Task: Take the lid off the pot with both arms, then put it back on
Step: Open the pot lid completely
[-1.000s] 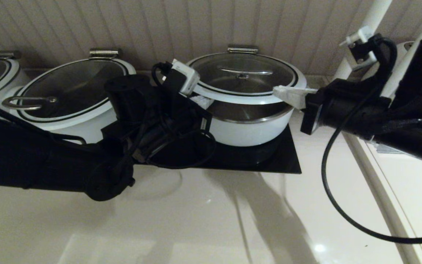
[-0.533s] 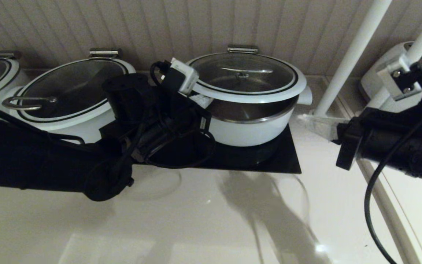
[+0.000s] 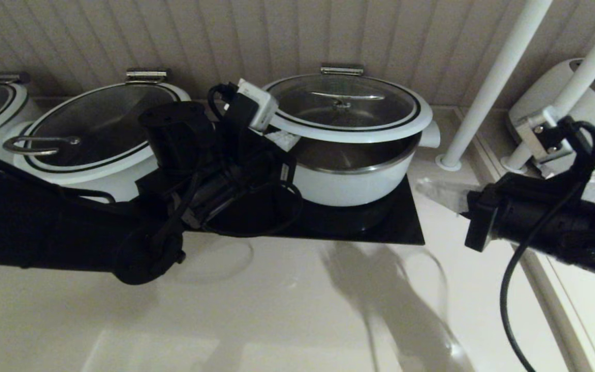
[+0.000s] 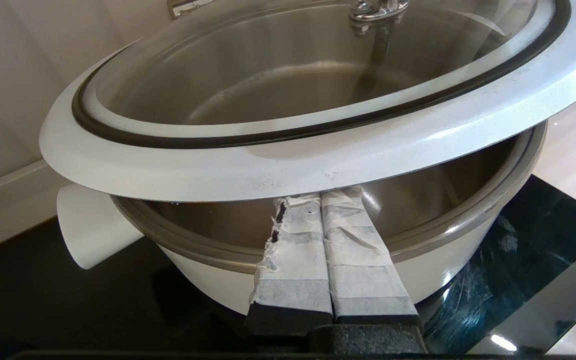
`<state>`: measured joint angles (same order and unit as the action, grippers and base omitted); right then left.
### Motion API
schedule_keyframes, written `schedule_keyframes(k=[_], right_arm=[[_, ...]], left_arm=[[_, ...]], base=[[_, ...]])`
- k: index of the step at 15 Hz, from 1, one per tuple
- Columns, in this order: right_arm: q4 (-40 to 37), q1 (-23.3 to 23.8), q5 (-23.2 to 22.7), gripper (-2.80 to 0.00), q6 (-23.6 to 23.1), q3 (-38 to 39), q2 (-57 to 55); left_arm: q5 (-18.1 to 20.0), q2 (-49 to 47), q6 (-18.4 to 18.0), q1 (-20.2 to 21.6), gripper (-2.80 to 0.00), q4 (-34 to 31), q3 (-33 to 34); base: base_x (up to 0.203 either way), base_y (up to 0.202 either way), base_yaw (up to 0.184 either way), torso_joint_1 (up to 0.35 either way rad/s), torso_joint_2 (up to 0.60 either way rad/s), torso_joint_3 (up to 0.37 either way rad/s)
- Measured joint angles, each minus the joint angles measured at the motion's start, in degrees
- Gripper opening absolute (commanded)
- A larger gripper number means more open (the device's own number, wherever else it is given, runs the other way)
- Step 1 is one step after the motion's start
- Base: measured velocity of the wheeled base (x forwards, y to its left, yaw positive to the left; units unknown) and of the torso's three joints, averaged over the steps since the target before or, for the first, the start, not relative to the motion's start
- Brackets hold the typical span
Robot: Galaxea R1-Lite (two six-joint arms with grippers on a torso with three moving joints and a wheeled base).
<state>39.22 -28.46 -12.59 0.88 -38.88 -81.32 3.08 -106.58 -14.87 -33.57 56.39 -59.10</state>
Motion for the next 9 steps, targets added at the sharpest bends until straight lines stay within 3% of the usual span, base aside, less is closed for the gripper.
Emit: schedule_keyframes(k=[3, 9], right_arm=[[6.7, 0.4, 0.2, -2.8, -0.1, -0.2, -4.0], [7.7, 3.1, 0.2, -2.8, -0.1, -2.0, -8.6]], left_arm=[[0.0, 0.0, 0.0, 0.0, -2.8, -0.1, 0.0], [0.1, -0.3, -0.5, 0.1, -2.8, -0.1, -0.1]], base=[[0.0, 0.0, 0.0, 0.0, 0.0, 0.0], [0.0, 0.0, 0.0, 0.0, 0.0, 0.0]])
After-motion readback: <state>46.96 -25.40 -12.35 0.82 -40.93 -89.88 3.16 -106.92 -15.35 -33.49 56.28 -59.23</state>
